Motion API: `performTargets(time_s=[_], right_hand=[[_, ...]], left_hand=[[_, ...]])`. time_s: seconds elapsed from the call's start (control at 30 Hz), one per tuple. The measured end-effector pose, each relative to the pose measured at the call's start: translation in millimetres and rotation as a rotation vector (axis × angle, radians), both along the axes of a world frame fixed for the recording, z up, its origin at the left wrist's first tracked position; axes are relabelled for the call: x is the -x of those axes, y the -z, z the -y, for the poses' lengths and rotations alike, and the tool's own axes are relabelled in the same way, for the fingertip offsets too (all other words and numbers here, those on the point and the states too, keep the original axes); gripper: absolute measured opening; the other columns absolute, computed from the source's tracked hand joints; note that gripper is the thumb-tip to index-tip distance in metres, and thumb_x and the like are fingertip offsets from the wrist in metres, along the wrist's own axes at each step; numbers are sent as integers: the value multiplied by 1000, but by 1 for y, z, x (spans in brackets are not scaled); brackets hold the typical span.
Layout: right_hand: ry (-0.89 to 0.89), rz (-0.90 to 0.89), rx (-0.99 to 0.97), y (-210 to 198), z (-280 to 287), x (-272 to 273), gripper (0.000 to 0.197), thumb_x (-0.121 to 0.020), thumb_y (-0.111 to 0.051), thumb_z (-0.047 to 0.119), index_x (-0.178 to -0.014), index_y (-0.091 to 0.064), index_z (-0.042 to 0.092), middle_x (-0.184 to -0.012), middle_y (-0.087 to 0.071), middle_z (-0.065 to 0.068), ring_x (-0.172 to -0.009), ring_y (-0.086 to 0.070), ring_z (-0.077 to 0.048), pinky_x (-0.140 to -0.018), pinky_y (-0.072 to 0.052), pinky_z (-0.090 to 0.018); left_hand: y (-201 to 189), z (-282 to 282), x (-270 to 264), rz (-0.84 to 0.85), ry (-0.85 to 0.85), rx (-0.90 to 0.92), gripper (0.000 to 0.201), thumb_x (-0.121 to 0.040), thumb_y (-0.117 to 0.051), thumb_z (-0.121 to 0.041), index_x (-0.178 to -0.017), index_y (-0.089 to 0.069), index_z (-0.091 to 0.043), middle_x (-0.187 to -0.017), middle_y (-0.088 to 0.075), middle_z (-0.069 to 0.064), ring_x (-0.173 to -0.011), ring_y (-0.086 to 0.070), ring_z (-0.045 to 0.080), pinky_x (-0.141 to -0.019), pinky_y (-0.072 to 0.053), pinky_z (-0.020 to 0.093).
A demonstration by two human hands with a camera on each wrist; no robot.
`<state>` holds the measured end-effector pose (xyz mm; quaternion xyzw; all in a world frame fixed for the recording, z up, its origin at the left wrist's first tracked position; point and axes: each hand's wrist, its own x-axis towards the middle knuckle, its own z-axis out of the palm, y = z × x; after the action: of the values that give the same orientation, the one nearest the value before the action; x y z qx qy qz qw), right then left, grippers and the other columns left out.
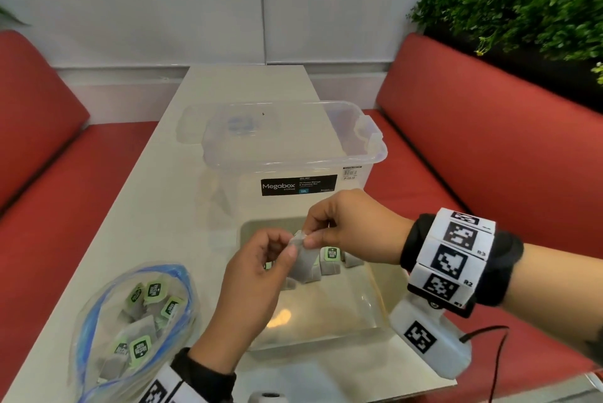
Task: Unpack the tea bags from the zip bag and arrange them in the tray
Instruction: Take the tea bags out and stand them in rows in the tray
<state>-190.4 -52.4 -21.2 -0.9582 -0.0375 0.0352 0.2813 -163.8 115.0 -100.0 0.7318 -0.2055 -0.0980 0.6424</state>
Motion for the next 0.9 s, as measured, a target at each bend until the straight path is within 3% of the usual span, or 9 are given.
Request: performTargets(time_s=[0.1, 0.17, 0.23, 0.33, 0.43, 0.57, 0.67, 0.77, 0.9], right_hand=[[-17, 19, 71, -3, -1, 4, 9, -82, -71, 23, -88, -73, 17, -72, -64, 9, -60, -51, 1, -59, -35, -7], [-24, 27, 105, -4, -1, 7, 8, -83, -70, 23, -89, -73, 18, -76, -68, 7, -60, -51, 1, -61, -36, -9], [-23, 23, 127, -5, -2, 10, 7, -83, -69, 23, -89, -72, 20, -79, -70, 6, -61, -51, -2, -64, -40, -15], [3, 37, 128, -4, -1, 13, 6, -84, -68, 21, -89, -69, 19, -75, -62, 10, -67, -52, -4, -67, -40, -20], [24, 44, 115, -2, -1, 14, 5, -83, -69, 19, -88, -69, 20, -73, -60, 12, -71, -54, -5, -68, -42, -20], [24, 52, 99, -1, 0, 16, 5, -82, -69, 20, -87, -70, 21, -76, -61, 13, -72, -54, -4, -70, -43, -20], [47, 75, 52, 0, 0, 17, 7, -84, -67, 18, -91, -68, 20, -74, -61, 11, -67, -51, -1, -66, -39, -19], [50, 107, 8, 0, 1, 19, 21, -89, -58, 11, -104, -63, 25, -74, -64, 10, -60, -52, 4, -63, -39, -16], [-102, 141, 20, -5, 6, 22, 32, -81, -65, 3, -104, -66, 25, -94, -66, 10, -79, -58, -2, -74, -47, -22]], left_hand=[[-4, 2, 1, -12, 39, -11, 6, -85, -65, -25, -85, -65, -32, -88, -69, -4, -85, -63, 11, -67, -51, 23], [-7, 3, 2, 36, 42, -45, 7, -86, -63, -23, -83, -66, -29, -87, -69, -9, -83, -62, 1, -62, -49, 14], [-9, 4, 2, 81, 21, -61, 9, -84, -64, -20, -83, -66, -29, -88, -69, -13, -85, -62, -2, -65, -50, 15], [-6, 4, 0, 59, 23, -45, 25, -81, -67, -11, -96, -62, -31, -94, -66, -10, -92, -62, 3, -65, -53, 19], [-6, 3, 0, 27, 43, -48, 31, -79, -68, -5, -97, -60, -29, -85, -64, -1, -82, -65, 17, -63, -54, 25], [-5, 3, 3, 32, 38, -51, 46, -76, -72, -6, -107, -53, -35, -90, -64, -9, -87, -63, 3, -65, -53, 17], [-7, 3, 6, -10, 49, 0, 39, -82, -67, -5, -108, -53, -31, -85, -68, -1, -81, -68, 14, -62, -56, 24], [-9, 1, 5, -67, 70, 57, 42, -85, -62, -1, -111, -51, -31, -84, -71, -2, -78, -69, 11, -61, -54, 20], [-12, 0, 5, -119, 115, 93, 49, -85, -59, 2, -120, -46, -31, -97, -69, -1, -83, -68, 7, -62, -51, 15]])
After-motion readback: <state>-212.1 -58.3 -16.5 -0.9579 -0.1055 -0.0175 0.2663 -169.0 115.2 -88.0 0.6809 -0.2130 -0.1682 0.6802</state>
